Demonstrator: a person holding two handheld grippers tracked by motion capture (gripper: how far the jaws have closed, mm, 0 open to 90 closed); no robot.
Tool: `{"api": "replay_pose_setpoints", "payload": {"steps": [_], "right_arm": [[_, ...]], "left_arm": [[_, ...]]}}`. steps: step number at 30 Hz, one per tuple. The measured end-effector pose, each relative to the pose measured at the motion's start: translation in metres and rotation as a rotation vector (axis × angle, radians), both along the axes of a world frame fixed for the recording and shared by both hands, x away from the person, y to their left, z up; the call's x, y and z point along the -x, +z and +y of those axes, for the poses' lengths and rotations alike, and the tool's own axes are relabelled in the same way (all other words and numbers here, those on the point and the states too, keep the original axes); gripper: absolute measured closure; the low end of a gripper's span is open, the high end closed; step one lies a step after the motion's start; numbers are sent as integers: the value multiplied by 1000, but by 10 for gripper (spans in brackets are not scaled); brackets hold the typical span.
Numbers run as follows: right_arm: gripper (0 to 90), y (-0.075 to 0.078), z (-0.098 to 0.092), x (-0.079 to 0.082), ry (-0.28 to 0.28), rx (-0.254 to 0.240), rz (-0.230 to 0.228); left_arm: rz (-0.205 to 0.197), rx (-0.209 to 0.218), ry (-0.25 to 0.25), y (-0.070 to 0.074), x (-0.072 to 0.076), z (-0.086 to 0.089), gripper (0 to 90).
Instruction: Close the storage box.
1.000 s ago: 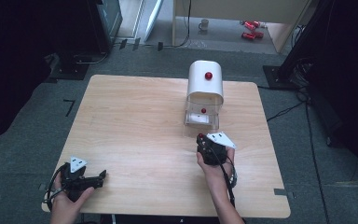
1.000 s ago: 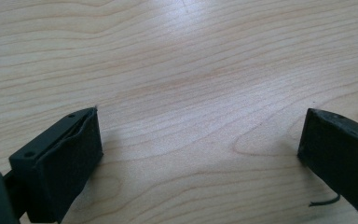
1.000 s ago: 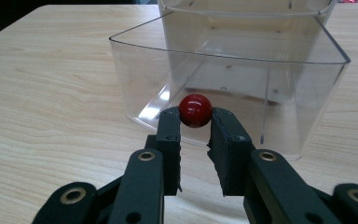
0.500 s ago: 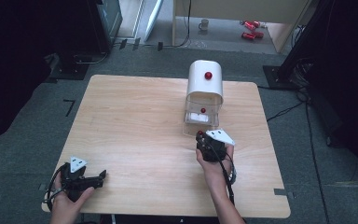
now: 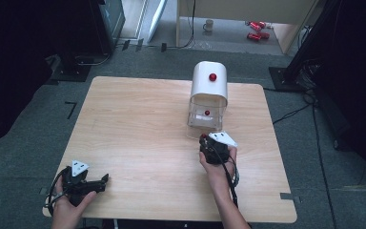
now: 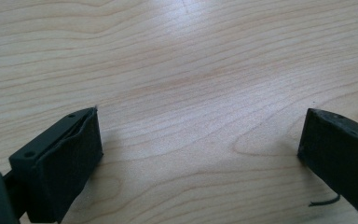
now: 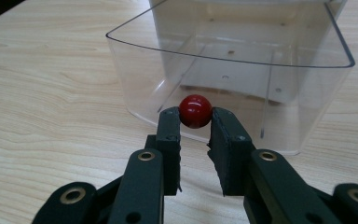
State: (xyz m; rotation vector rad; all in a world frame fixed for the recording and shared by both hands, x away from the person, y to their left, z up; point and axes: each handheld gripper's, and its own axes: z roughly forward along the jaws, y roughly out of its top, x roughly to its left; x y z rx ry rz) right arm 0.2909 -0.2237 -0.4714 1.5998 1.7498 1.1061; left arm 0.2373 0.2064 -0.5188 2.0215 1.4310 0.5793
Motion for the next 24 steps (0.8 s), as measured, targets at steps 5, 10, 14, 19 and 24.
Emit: {"api": "replay_pose_setpoints", "payload": {"steps": [5,10,14,19,24], "right_arm": [[752,-7,-1,-6,-7,-4,7],[752,-6,-3,-11,-11,-15,-13],[752,-6,-2,-14,-17,-19,-15],[752,-8,-2,-18,-20,-19,-20],[752,-12,-3,-23,-28,-18,-26]], "left_arm": [[0,0,0,0,0,0,0],[0,0,0,0,0,0,0],[0,0,0,0,0,0,0],[0,0,0,0,0,0,0],[0,0,0,0,0,0,0]]}}
